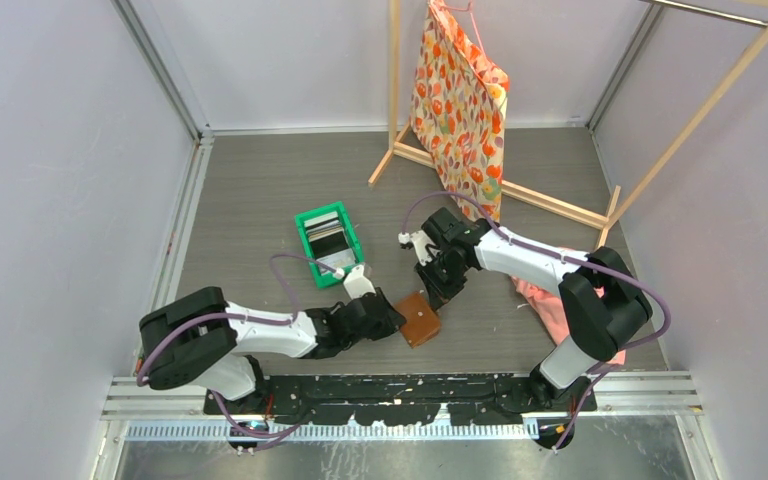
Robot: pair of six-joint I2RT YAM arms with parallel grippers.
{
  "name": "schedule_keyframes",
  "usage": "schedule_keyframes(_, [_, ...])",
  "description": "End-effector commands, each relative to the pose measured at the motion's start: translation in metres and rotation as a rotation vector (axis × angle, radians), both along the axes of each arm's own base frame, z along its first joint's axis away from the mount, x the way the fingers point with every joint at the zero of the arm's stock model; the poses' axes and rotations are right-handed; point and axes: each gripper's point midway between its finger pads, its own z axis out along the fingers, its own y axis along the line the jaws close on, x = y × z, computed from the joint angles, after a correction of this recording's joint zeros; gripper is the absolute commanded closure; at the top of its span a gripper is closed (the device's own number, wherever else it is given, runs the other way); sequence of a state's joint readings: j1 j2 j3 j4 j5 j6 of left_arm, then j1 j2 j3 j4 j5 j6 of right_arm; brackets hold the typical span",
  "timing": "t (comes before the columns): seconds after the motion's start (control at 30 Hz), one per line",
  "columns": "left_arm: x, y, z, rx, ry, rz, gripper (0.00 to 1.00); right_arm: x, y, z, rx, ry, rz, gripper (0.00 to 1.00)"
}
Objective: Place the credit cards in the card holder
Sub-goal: Close the card holder at the center of the board.
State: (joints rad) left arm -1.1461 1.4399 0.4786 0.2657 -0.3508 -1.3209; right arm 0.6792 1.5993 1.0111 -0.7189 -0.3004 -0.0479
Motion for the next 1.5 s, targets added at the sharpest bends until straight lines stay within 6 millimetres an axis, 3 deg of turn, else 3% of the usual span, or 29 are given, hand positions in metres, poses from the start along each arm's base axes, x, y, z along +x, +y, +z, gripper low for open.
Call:
schedule_keyframes(0.0, [0.004, 0.009, 0.002, 0.062, -0.055, -0.014, 0.83, 0.002, 0.007, 0.015, 0.037, -0.024, 0.036, 0.99])
schedule_keyframes(0.17, [-0.001, -0.004, 0.032, 0.000, -0.166, -0.158, 0.71, 0.020, 0.011, 0.027, 0.037, -0.098, 0.076, 0.99])
schedule_keyframes(0.27, [-0.006, -0.008, 0.049, -0.039, -0.196, -0.235, 0.52, 0.024, 0.016, 0.031, 0.047, -0.104, 0.094, 0.99])
schedule_keyframes(0.33, [-0.004, -0.012, 0.056, -0.073, -0.184, -0.278, 0.50, 0.025, 0.021, 0.032, 0.062, -0.092, 0.110, 0.99])
schedule_keyframes(0.37, [0.005, -0.021, 0.058, -0.115, -0.166, -0.311, 0.55, 0.023, 0.027, 0.029, 0.077, -0.054, 0.132, 0.99])
schedule_keyframes(0.5, [0.018, -0.028, 0.036, -0.089, -0.123, -0.286, 0.71, 0.020, 0.036, 0.029, 0.101, 0.003, 0.158, 0.99])
schedule_keyframes(0.63, [0.026, -0.030, 0.018, -0.061, -0.089, -0.263, 0.77, 0.017, 0.039, 0.021, 0.095, 0.058, 0.165, 0.99])
schedule_keyframes(0.73, [0.027, -0.030, 0.005, -0.030, -0.054, -0.256, 0.80, 0.016, 0.034, 0.015, 0.071, 0.083, 0.162, 0.90])
schedule_keyframes(1.07, [0.023, -0.015, -0.017, 0.021, 0.010, -0.223, 0.83, 0.015, 0.024, 0.027, 0.120, 0.115, 0.166, 0.65])
schedule_keyframes(1.47, [0.021, -0.018, -0.020, 0.008, 0.022, -0.229, 0.84, 0.023, 0.023, 0.015, 0.079, 0.110, 0.128, 0.68])
